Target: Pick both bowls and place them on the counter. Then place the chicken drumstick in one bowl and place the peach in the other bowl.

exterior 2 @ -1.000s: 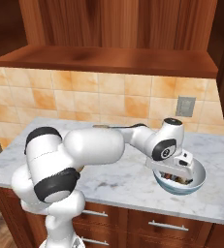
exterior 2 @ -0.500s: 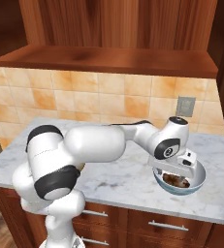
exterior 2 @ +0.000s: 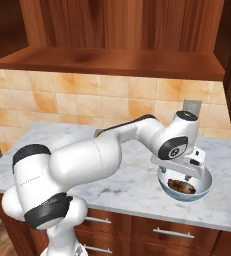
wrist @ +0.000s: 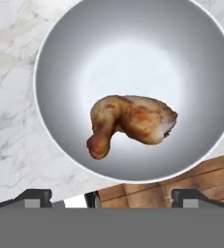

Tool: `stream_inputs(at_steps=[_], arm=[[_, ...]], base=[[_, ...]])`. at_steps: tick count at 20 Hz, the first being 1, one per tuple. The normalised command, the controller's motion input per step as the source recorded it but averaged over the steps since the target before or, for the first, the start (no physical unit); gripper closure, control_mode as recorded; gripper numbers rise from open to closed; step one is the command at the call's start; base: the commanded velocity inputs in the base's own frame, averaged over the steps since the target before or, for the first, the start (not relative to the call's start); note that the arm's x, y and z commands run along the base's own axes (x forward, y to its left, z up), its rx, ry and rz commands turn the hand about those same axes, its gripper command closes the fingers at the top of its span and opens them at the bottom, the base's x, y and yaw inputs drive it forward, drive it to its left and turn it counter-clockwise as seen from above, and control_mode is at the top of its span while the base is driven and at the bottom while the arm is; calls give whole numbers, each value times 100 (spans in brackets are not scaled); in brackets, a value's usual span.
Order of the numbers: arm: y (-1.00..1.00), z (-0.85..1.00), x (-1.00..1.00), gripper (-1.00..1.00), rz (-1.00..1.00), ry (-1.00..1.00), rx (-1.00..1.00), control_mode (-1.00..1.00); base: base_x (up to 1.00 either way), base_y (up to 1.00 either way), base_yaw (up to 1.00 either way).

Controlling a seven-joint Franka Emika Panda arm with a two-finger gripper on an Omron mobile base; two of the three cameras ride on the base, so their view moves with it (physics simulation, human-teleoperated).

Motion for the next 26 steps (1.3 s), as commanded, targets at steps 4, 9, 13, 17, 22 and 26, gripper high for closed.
stream_inputs(at_steps=[4,9,13,17,22,26], arm=[[46,31,-38,-100,0,-4,-7,-100],[52,29,-41,-100,0,-2,-9,-100],[57,28,-40,-100,0,-1,-9,-100],[61,31,-35,-100,0,0,-11,-100],[60,32,-37,-100,0,0,-13,-100],[56,17,-31,-100,0,-2,-12,-100]], base=[[0,0,0],[0,0,0],[0,0,0],[0,0,0],[0,0,0],[0,0,0]])
